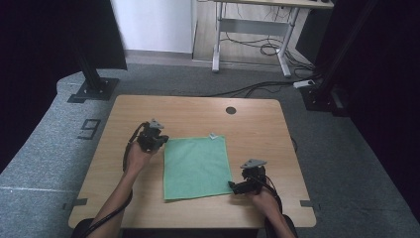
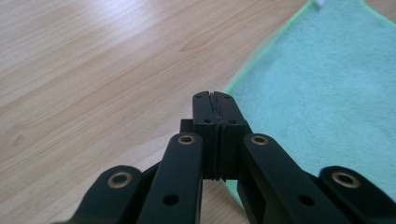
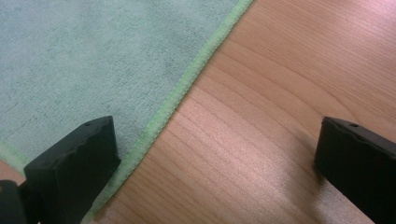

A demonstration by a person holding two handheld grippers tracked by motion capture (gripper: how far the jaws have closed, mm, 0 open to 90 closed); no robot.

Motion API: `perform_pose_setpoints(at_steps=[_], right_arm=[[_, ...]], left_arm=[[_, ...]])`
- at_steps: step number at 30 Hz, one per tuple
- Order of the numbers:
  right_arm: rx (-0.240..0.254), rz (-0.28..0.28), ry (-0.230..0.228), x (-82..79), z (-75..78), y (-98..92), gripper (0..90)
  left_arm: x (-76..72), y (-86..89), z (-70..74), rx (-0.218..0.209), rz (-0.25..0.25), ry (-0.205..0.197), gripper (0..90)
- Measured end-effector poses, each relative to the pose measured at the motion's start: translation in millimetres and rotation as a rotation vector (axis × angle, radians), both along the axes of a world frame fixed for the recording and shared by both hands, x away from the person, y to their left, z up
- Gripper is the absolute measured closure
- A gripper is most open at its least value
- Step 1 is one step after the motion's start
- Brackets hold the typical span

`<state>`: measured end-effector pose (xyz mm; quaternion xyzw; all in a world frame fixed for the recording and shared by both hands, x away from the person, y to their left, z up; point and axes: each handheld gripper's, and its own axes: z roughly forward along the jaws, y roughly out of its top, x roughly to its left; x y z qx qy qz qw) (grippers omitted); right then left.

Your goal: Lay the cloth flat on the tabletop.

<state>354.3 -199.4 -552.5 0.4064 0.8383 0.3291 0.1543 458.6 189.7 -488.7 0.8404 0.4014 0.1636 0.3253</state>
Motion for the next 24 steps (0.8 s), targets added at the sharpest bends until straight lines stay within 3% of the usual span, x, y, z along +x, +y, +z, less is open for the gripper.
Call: perform_pose_setpoints(at_steps=[3,9,14,18,21,24], right_arm=[[-0.003,0.000,0.002,0.2,0.2,0.2,0.0],[-0.006,0.001,0.005,0.7,0.6,0.4,0.0],[-0.011,0.001,0.013,1.3,1.5,1.1,0.0],[-0.012,-0.001,0.019,2.8,3.6,2.2,0.4],[-0.010,-0.006,-0.008,11.4,10.1,5.4,0.4],[-0.010,-0.010,-0.015,20.4,12.8,9.2,0.4]], left_arm=[[2.1,3.3,-1.5,-0.011,0.009,0.000,84.6],[-1.7,1.4,-0.8,-0.011,0.014,-0.034,49.8],[-8.9,-1.3,-3.1,-0.013,0.019,-0.042,30.0],[-22.3,-0.4,-7.7,-0.033,0.024,-0.041,22.3],[-34.5,0.6,-13.8,-0.027,0.019,-0.034,14.4],[-48.6,3.9,-23.7,-0.026,0.015,-0.013,14.0]])
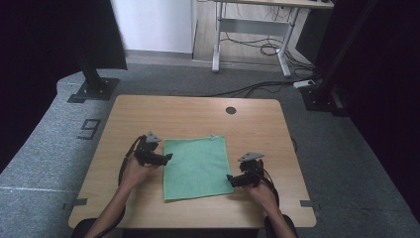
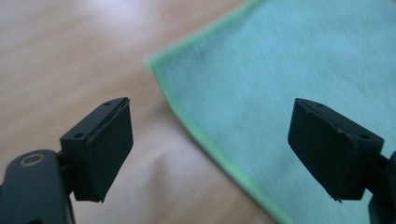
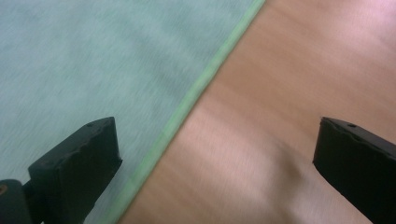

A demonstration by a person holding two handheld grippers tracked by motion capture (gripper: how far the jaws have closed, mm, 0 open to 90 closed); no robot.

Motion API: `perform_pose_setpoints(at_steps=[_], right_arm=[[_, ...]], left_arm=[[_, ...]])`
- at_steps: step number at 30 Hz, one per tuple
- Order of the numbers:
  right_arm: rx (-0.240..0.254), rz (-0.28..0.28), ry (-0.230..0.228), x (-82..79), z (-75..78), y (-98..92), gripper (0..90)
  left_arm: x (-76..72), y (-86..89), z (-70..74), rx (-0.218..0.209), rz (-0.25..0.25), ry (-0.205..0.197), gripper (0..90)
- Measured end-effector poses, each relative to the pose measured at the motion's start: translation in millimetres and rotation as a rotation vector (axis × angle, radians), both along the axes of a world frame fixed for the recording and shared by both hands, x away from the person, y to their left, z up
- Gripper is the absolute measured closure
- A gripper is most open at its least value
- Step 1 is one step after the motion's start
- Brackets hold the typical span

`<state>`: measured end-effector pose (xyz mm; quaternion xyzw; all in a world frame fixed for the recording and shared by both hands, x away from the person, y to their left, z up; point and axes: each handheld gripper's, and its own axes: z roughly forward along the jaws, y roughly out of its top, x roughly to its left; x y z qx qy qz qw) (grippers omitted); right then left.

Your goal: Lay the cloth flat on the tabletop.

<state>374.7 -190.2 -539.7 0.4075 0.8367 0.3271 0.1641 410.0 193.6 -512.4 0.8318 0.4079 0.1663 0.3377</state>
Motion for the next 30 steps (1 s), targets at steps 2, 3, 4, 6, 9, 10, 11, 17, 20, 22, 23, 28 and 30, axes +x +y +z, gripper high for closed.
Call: perform_pose_setpoints(at_steps=[2,3,4,6,9,10,11,17,20,22,23,28,30], right_arm=[[-0.008,-0.004,-0.007,9.2,1.4,4.7,0.4],[-0.008,-0.007,-0.008,12.7,1.7,6.7,0.4],[-0.012,-0.008,-0.010,17.5,1.7,9.0,0.4],[-0.027,-0.018,-0.015,26.4,0.3,12.5,0.4],[-0.045,-0.041,-0.014,35.8,-4.1,12.9,0.4],[-0.053,-0.044,-0.013,37.4,-6.0,12.3,0.3],[-0.036,-0.049,-0.007,37.1,-8.7,9.9,0.1],[-0.029,-0.064,0.006,27.6,-9.1,7.3,0.4],[-0.038,-0.059,0.002,22.0,-8.4,8.5,0.6],[-0.040,-0.059,0.001,20.1,-8.3,9.2,0.7],[-0.042,-0.055,-0.001,18.8,-8.1,9.4,0.9],[-0.027,-0.055,0.006,18.8,-9.2,7.9,0.3],[-0.022,-0.056,0.011,19.3,-9.7,7.2,0.0]], left_arm=[[-9.2,2.1,-8.3,-0.006,-0.004,0.018,13.4],[-13.6,2.9,-12.2,-0.005,-0.006,0.023,12.9],[-17.7,3.5,-16.0,-0.010,-0.007,0.026,11.8],[-24.8,4.4,-22.1,-0.026,-0.004,0.027,9.6],[-30.4,3.7,-28.9,-0.014,-0.005,0.026,9.4],[-30.8,2.6,-30.5,0.001,-0.002,0.023,9.4],[-30.5,1.4,-31.9,0.024,-0.002,0.017,9.4],[-21.4,0.1,-34.0,0.039,0.026,0.012,5.2],[-16.1,0.2,-33.9,0.044,0.034,0.011,4.5],[-14.1,-0.1,-33.5,0.047,0.032,0.013,4.5],[-13.9,-0.3,-33.5,0.048,0.030,0.012,4.5],[-15.4,1.3,-34.6,0.027,0.035,0.018,6.1],[-15.6,1.9,-35.0,0.021,0.037,0.021,6.1]])
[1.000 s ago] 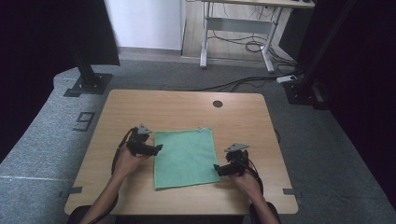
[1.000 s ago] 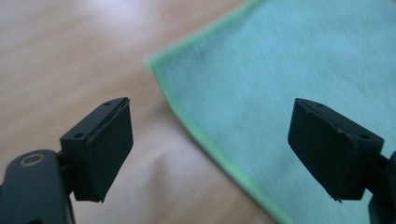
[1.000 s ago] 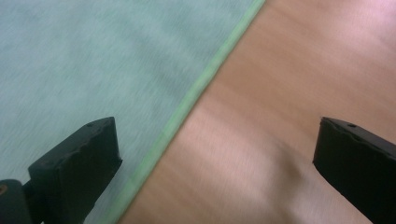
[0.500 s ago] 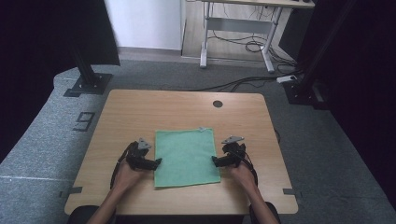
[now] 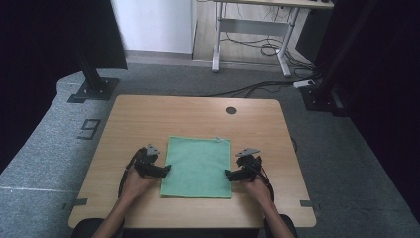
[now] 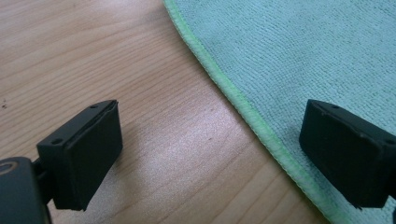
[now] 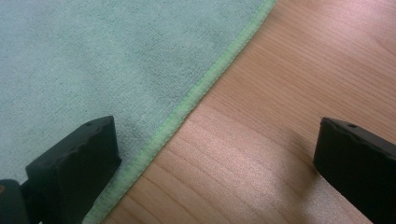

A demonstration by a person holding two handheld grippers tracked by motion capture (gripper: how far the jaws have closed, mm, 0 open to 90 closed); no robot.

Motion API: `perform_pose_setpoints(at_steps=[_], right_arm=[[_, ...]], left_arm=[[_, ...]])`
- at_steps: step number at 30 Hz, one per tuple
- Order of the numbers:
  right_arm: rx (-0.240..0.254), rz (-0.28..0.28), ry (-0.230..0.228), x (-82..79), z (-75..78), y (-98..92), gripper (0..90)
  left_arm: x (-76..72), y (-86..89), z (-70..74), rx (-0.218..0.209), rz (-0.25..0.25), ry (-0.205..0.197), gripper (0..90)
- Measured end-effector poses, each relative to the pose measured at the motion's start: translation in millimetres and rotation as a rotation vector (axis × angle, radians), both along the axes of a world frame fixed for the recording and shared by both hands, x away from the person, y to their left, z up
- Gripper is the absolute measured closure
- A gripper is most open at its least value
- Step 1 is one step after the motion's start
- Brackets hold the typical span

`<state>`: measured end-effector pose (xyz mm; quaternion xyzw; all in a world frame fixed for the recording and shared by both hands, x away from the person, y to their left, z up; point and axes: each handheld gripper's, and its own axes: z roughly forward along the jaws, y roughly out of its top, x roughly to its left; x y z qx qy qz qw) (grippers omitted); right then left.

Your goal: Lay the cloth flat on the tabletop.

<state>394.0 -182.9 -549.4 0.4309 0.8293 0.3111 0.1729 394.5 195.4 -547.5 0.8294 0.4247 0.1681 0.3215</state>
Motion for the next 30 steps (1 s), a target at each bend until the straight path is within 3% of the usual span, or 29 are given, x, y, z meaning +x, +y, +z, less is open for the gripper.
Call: perform_pose_setpoints(at_steps=[3,6,11,19,23,30], right_arm=[[-0.002,0.003,-0.004,-0.1,0.1,0.1,0.2],[-0.014,0.004,-0.009,-0.9,1.4,0.9,0.6],[0.018,0.008,-0.012,-4.8,8.8,-3.5,0.6],[0.022,0.014,-0.017,-19.0,13.2,-22.2,0.5],[0.033,-0.006,-0.020,-22.9,13.1,-32.1,0.0],[0.040,-0.035,-0.014,-24.7,6.3,-44.6,0.0]], left_arm=[[0.2,0.2,0.1,-0.001,0.000,0.002,6.1],[-4.8,-1.3,4.1,0.027,-0.022,-0.036,6.1],[-17.2,6.3,18.1,-0.031,-0.045,-0.055,4.6],[-34.0,28.2,18.2,-0.010,-0.062,-0.024,0.5],[-38.2,41.6,12.2,-0.028,-0.050,-0.001,0.4],[-40.1,46.8,2.1,-0.016,-0.051,0.018,0.0]])
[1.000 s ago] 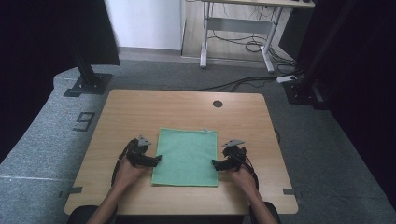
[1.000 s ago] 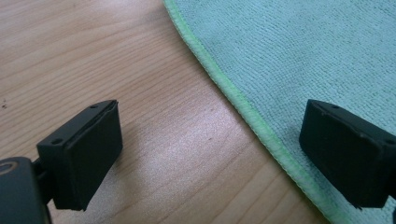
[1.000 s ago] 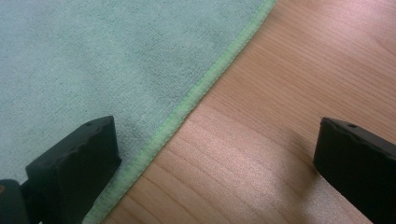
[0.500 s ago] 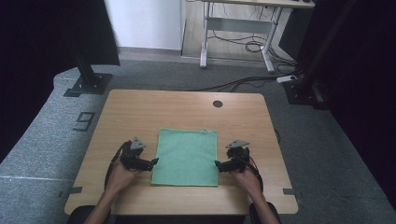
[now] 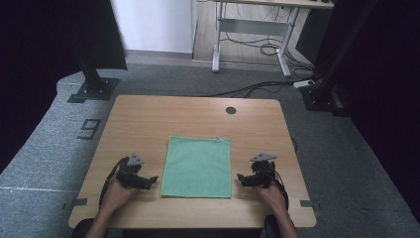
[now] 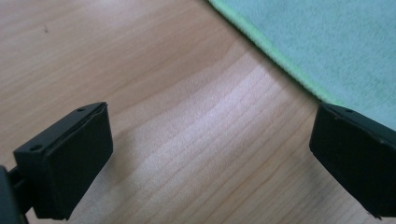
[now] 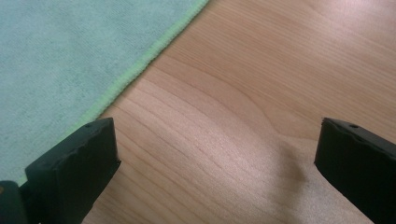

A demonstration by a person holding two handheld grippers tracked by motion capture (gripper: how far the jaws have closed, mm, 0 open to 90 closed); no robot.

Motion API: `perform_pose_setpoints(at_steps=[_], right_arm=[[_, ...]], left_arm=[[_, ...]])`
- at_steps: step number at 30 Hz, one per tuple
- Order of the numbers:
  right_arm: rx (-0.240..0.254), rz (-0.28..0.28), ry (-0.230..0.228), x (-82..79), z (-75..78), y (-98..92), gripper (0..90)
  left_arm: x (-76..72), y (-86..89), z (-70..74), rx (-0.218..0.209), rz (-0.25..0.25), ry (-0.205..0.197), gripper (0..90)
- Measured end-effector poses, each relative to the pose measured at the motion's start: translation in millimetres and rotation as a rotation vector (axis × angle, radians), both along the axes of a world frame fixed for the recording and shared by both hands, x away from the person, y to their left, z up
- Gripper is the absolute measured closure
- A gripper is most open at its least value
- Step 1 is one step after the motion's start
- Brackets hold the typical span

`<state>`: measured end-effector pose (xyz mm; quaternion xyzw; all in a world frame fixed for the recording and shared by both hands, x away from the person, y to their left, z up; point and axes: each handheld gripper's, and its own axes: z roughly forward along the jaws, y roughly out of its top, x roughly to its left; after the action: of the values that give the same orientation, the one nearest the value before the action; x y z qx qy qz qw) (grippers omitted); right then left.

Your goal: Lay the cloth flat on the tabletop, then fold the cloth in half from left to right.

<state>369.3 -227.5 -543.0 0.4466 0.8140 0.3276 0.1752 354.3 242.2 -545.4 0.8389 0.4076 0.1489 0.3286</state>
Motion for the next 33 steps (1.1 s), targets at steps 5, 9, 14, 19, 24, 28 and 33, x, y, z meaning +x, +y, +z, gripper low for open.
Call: perform_pose_setpoints(at_steps=[5,9,14,19,24,28,33], right_arm=[[0.009,0.003,-0.001,0.5,-5.7,-4.2,0.0],[0.013,0.009,0.002,0.8,-10.2,-7.2,0.0],[0.020,0.034,-0.028,-0.6,-13.8,-8.5,0.0],[0.020,0.033,-0.028,-0.6,-13.9,-8.4,0.0],[0.020,0.033,-0.028,-0.6,-13.9,-8.4,0.0],[0.020,0.034,-0.028,-0.6,-13.8,-8.5,0.0],[0.015,0.026,-0.017,-1.4,-12.6,-8.2,0.0]], left_arm=[[0.3,0.6,-2.8,0.019,0.005,-0.004,0.0],[0.6,0.0,-3.0,0.022,-0.001,0.002,0.0],[0.8,0.4,-3.1,0.020,0.006,0.007,0.0],[0.8,0.3,-3.1,0.019,0.006,0.008,0.0],[0.8,0.3,-3.1,0.019,0.006,0.007,0.0],[0.9,0.3,-3.2,0.020,0.007,0.008,0.0],[0.8,0.3,-3.1,0.021,0.009,0.008,0.0]])
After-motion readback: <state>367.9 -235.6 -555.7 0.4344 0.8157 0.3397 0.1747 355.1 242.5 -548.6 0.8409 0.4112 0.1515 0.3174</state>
